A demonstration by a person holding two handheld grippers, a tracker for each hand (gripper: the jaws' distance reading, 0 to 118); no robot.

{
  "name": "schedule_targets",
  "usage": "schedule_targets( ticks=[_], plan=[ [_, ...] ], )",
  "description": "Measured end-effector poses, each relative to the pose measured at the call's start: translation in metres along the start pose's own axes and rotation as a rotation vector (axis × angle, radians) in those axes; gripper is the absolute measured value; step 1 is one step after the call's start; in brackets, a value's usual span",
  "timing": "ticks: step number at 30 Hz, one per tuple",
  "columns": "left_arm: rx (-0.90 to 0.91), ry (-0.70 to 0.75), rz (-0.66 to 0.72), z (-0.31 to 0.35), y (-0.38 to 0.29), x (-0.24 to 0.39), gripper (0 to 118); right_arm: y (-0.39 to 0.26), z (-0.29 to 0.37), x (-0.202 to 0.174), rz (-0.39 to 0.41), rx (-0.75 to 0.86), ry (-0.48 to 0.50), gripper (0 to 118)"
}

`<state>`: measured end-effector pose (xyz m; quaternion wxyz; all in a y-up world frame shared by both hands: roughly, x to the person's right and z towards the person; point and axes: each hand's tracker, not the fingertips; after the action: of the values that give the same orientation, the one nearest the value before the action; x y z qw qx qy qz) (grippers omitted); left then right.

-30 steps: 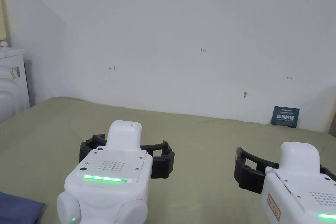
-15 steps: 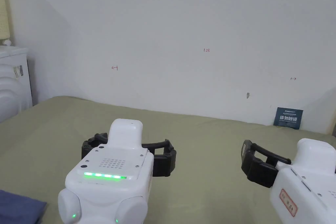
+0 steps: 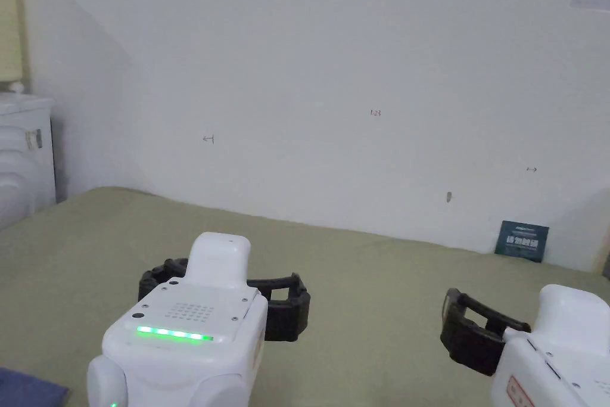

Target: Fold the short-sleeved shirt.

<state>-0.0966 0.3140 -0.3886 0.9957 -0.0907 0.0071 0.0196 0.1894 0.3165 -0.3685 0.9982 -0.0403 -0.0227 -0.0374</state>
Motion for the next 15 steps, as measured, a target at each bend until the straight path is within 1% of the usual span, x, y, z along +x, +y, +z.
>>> schedule_targets(
  ticks=[1, 2, 4, 8, 10, 13, 15],
  plan=[
    [0.003, 0.0, -0.004, 0.0, 0.001, 0.0, 118, 0.001, -0.001, -0.002, 0.007, 0.0, -0.009, 110],
    [0.008, -0.001, -0.008, 0.001, 0.003, 0.0, 118, 0.002, -0.001, -0.002, 0.022, -0.007, -0.006, 110],
    [0.006, -0.008, -0.012, 0.0, 0.006, 0.0, 118, 0.002, -0.002, 0.0, 0.03, -0.002, 0.006, 110],
    [-0.003, -0.031, -0.002, 0.002, 0.009, -0.001, 118, 0.005, -0.003, 0.008, -0.016, -0.009, 0.025, 110],
    [0.001, -0.024, -0.016, 0.002, 0.009, -0.001, 118, 0.007, -0.004, 0.01, -0.029, -0.007, 0.016, 110],
    [-0.005, -0.005, -0.026, 0.001, 0.009, -0.001, 118, 0.009, -0.006, 0.012, -0.024, -0.013, -0.004, 110],
    [-0.007, 0.001, -0.004, 0.0, 0.009, -0.003, 118, 0.01, -0.006, 0.013, -0.032, -0.016, -0.018, 110]
  ],
)
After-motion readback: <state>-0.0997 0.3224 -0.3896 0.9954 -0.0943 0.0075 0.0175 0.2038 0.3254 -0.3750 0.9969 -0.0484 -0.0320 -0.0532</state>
